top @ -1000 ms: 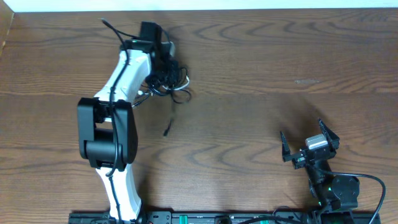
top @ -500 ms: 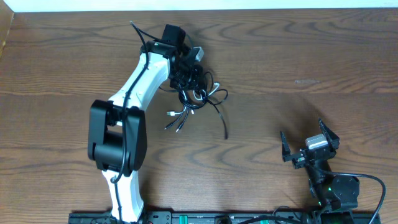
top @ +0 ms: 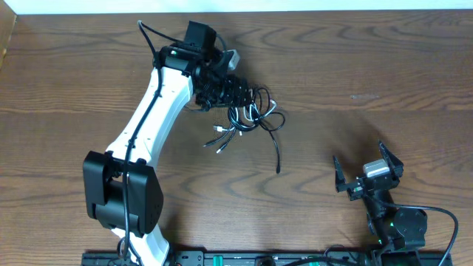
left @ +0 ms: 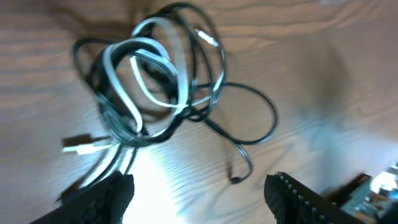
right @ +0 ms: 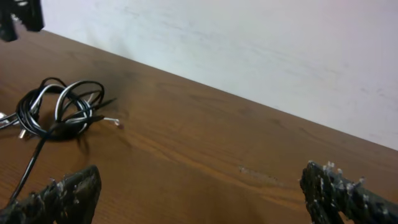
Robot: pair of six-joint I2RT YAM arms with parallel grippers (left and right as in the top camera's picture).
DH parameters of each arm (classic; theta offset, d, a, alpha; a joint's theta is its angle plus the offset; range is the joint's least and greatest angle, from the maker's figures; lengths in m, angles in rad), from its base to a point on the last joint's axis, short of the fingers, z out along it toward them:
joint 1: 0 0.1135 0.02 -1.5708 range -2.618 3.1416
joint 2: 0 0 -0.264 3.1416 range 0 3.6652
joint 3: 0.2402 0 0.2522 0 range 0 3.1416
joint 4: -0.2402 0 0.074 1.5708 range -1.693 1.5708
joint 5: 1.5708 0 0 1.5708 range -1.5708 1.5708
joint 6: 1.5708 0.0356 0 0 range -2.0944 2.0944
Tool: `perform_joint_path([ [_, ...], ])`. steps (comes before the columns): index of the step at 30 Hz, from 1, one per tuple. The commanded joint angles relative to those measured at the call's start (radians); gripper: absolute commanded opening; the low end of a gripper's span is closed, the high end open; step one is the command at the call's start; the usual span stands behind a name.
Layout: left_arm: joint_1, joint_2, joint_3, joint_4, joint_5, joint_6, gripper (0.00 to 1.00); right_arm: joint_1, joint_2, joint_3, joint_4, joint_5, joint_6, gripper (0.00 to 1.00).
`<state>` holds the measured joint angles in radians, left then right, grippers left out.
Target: Untangle cables
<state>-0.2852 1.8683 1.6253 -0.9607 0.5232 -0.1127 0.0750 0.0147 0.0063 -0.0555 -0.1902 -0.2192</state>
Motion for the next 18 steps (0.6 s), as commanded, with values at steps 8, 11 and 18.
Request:
perform_joint_path([
  [8,-0.003,0.008,-0.003,-0.038,-0.358,-0.167,0.73,-0.002,-0.003,0.000,-0.004,0.000,0.002,0.99],
  [11,-0.003,0.009,-0.006,-0.037,-0.359,-0.179,0.71,-0.002,-0.003,0.000,-0.004,0.000,0.002,0.99],
  [18,-0.003,0.010,-0.082,0.028,-0.338,-0.182,0.68,-0.002,-0.003,0.000,-0.004,0.000,0.002,0.99],
])
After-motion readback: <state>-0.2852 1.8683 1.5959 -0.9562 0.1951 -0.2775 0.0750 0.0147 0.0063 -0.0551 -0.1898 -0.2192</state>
